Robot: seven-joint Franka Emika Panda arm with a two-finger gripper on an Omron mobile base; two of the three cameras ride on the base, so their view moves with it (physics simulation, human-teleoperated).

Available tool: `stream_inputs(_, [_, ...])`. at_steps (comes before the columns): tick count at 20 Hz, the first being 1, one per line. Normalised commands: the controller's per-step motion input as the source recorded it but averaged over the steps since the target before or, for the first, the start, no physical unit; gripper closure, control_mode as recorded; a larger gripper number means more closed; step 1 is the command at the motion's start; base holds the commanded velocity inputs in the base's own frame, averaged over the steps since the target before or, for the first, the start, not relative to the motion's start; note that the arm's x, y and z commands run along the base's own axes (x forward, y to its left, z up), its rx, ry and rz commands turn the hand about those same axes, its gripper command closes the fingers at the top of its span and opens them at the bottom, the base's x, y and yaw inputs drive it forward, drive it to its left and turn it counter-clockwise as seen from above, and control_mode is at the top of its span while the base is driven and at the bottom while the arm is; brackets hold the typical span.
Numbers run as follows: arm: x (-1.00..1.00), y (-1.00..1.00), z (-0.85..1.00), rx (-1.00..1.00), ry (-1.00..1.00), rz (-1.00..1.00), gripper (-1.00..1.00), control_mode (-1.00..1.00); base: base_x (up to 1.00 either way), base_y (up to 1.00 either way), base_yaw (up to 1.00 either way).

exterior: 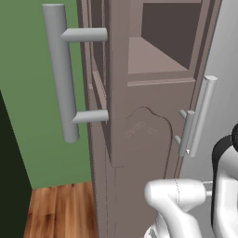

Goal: Open the cabinet and setup a tea strainer by placing it in the bowl upright.

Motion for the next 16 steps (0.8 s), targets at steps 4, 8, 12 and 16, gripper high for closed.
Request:
stream_inputs(4, [-0.12,0.0,-0.21,0.0,-0.11,-0.06,1.0,-1.0,0.0,0.0,0.0])
stream_inputs(8, [0.0,0.0,-0.13,0.0,0.0,0.0,1.0,-1.0,0.0,0.0,0.0])
stream_inputs(12, [0.0,0.0,0.0,0.0,0.0,0.0,1.0,-1.0,0.0,0.0,0.0])
stream_inputs(16, [0.0,0.0,0.0,0.0,0.0,0.0,1.0,-1.0,0.0,0.0,0.0])
